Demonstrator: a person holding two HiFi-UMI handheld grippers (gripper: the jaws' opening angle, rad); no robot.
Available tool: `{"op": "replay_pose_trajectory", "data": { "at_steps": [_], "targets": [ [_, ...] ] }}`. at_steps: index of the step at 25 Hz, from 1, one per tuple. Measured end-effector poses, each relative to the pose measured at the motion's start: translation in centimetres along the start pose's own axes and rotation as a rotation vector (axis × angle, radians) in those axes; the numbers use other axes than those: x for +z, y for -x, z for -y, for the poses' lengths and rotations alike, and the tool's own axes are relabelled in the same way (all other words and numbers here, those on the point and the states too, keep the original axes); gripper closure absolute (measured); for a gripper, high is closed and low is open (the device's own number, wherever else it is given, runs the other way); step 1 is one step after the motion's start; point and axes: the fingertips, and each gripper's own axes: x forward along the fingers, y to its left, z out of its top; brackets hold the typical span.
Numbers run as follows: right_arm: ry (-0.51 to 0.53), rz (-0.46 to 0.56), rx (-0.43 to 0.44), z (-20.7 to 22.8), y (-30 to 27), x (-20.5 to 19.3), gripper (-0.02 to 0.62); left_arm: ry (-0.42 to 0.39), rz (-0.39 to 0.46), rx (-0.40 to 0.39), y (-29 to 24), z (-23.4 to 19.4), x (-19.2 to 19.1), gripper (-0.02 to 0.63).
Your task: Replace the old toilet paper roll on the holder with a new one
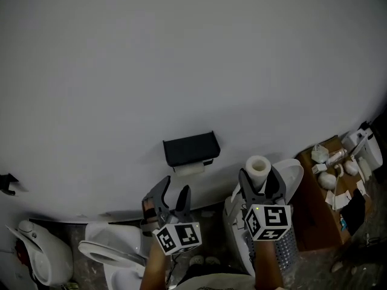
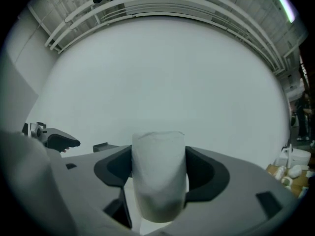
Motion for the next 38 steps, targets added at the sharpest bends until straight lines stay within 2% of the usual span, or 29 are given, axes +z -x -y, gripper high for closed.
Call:
{"op": "replay_pose_trajectory", "data": {
  "at_steps": [3, 6, 10, 13, 17, 26, 29, 35, 38],
  "targets": [
    [-0.003, -0.001, -0.022, 0.6, 0.2, -0.2, 0.290, -0.168, -0.022, -0.045, -1.2, 2.3, -0.3, 0.356],
    [-0.007, -0.002, -0.038, 1.0, 0.3, -0.3, 0.290, -0.273, -0.042, -0.093, -2.9, 4.0, -0.8, 0.357],
    [-0.006, -0.010, -0.053, 1.4, 0.6, -0.6, 0.290, -0.453, -0.080, -0.109, -5.1, 5.5, -1.9, 0.357],
    [-0.002, -0.017, -0.063, 1.7, 0.7, -0.8, 0.290, -0.532, -0.109, -0.128, -6.6, 5.9, -2.7, 0.357],
    [0.006, -0.026, -0.073, 2.1, 0.6, -1.1, 0.290, -0.595, -0.143, -0.136, -8.0, 5.9, -3.5, 0.357],
    [0.010, -0.035, -0.083, 2.7, 0.1, -1.2, 0.290, -0.645, -0.173, -0.153, -9.9, 6.5, -4.0, 0.358],
    [0.010, -0.038, -0.085, 2.9, -0.2, -1.4, 0.290, -0.667, -0.172, -0.143, -10.1, 6.4, -3.8, 0.421],
    [0.017, -0.044, -0.092, 3.8, -0.5, -1.6, 0.290, -0.634, -0.153, -0.152, -10.7, 6.9, -2.6, 0.428],
    [0.025, -0.045, -0.101, 4.5, -0.7, -1.7, 0.290, -0.643, -0.142, -0.161, -11.2, 7.7, -1.8, 0.428]
  ]
}}
